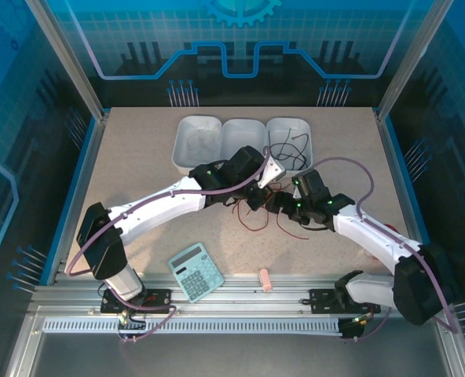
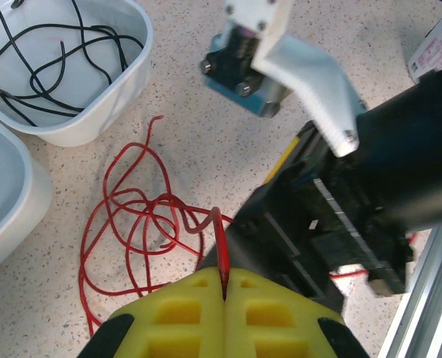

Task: Untangle the cables

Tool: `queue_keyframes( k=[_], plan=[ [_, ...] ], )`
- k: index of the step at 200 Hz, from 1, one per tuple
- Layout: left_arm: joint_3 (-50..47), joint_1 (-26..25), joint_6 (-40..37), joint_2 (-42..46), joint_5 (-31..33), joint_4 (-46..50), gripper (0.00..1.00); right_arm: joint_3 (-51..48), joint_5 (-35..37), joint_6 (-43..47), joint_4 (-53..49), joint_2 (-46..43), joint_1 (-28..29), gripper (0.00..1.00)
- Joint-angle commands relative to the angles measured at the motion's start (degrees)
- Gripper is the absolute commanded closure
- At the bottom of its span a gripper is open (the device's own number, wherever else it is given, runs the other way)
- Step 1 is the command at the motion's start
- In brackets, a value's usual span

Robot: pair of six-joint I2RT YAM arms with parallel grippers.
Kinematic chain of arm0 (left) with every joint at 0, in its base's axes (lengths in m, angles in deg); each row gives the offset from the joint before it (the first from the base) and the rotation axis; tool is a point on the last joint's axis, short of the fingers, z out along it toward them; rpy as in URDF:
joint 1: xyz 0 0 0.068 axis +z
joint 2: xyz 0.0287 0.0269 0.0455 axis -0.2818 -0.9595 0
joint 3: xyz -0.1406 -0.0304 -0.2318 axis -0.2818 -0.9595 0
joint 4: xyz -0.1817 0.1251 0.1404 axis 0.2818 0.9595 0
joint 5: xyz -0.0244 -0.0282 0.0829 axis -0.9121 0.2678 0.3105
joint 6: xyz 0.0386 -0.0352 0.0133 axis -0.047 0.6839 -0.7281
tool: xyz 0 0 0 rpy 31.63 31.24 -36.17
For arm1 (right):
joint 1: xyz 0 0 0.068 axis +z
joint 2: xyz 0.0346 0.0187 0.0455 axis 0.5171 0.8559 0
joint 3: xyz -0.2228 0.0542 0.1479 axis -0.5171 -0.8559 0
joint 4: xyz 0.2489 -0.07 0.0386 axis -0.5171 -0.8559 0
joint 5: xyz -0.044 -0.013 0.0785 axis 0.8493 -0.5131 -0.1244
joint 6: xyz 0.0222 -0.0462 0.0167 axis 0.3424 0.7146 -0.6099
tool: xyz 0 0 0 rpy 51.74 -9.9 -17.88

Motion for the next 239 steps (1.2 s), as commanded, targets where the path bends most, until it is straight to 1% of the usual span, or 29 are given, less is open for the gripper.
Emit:
queue_keyframes(
  k=[1, 8, 31, 42, 43, 48, 50, 65, 75, 87, 107, 142, 173, 239],
  plan=[
    [1.71, 0.25, 1.79, 1.8, -2.81, -1.45, 1.0, 1.35, 2.53, -0.94, 3.55, 1.84, 0.51, 0.19],
    [1.71, 0.25, 1.92, 2.29, -3.05, -1.15, 1.0, 1.36, 3.38, -1.0, 4.0, 2.17, 0.46, 0.23],
    [1.57, 0.85, 3.0, 4.12, -3.15, -0.8, 1.0, 1.44, 5.85, -0.74, 4.3, 3.97, 0.2, 0.44],
    [1.58, 1.45, 3.72, 4.91, -3.41, -0.74, 1.0, 1.31, 6.6, -0.57, 4.21, 4.68, 0.03, 0.51],
    [1.56, 1.51, 3.79, 4.98, -3.48, -0.72, 1.0, 1.34, 6.72, -0.54, 4.17, 4.72, 0.01, 0.54],
    [1.53, 1.77, 4.17, 5.48, -3.64, -0.71, 1.0, 1.17, 6.93, -0.52, 4.08, 4.9, -0.1, 0.57],
    [1.53, 1.89, 4.31, 5.66, -3.77, -0.65, 1.0, 1.06, 7.14, -0.53, 4.04, 5.05, -0.13, 0.61],
    [1.78, 2.55, 4.97, 7.15, -3.83, -0.2, 1.0, 0.41, 7.8, -0.48, 3.66, 5.46, -0.59, 0.74],
    [1.96, 3.03, 5.2, 8.34, -3.54, 0.21, 1.0, -0.32, 7.98, -0.62, 3.51, 5.58, -1.09, 0.81],
    [2.3, 3.86, 5.5, 9.77, -2.76, 0.75, 1.0, -1.2, 7.98, -0.7, 3.27, 5.75, -1.72, 0.86],
    [2.43, 5.89, 6.53, 12.19, -1.2, 1.2, 1.0, -2.47, 8.26, -0.87, 2.81, 5.92, -2.86, 0.92],
    [1.97, 11.48, 8.07, 16.03, 0.68, 1.47, 1.0, -4.42, 8.59, -0.67, 1.96, 6.44, -5.32, 1.0],
    [1.92, 14.34, 7.63, 18.82, 4.01, 2.55, 1.0, -4.62, 9.88, -0.17, -0.45, 6.41, -7.43, 1.0],
    [1.42, 16.22, 6.57, 25.86, 7.6, 2.36, 1.0, -5.08, 12.42, 0.7, -5.34, 4.37, -11.42, 1.0]
  ],
)
